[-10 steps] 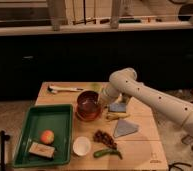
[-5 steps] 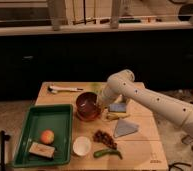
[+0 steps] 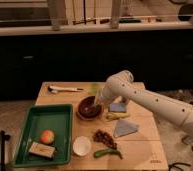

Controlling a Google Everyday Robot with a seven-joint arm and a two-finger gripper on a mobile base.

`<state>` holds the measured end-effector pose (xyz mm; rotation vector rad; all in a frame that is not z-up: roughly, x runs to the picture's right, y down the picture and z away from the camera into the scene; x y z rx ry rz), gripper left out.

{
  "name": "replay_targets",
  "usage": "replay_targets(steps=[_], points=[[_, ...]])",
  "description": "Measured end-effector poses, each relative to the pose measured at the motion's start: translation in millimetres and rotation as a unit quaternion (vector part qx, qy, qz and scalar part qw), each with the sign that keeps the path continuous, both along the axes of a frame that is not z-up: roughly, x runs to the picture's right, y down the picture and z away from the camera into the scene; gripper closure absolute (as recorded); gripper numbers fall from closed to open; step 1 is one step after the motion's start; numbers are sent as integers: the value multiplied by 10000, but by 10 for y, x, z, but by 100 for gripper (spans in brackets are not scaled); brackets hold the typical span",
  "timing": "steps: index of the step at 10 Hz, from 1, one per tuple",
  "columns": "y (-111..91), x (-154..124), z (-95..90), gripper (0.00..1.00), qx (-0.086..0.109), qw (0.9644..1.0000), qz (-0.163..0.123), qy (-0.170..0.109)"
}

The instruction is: Stack bowls on top of each other

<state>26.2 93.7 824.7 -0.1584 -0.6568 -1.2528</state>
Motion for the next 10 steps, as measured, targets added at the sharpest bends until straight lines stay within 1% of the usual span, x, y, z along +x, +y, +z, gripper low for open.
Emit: replay_targets(steps=[5,6,10], points=[[-28,-34,-1,20,14,10000,-47,-11],[-45,-50,-18,20,-8,9999,-121,37],[-141,-140,-103,20,29,9994,-303,172]])
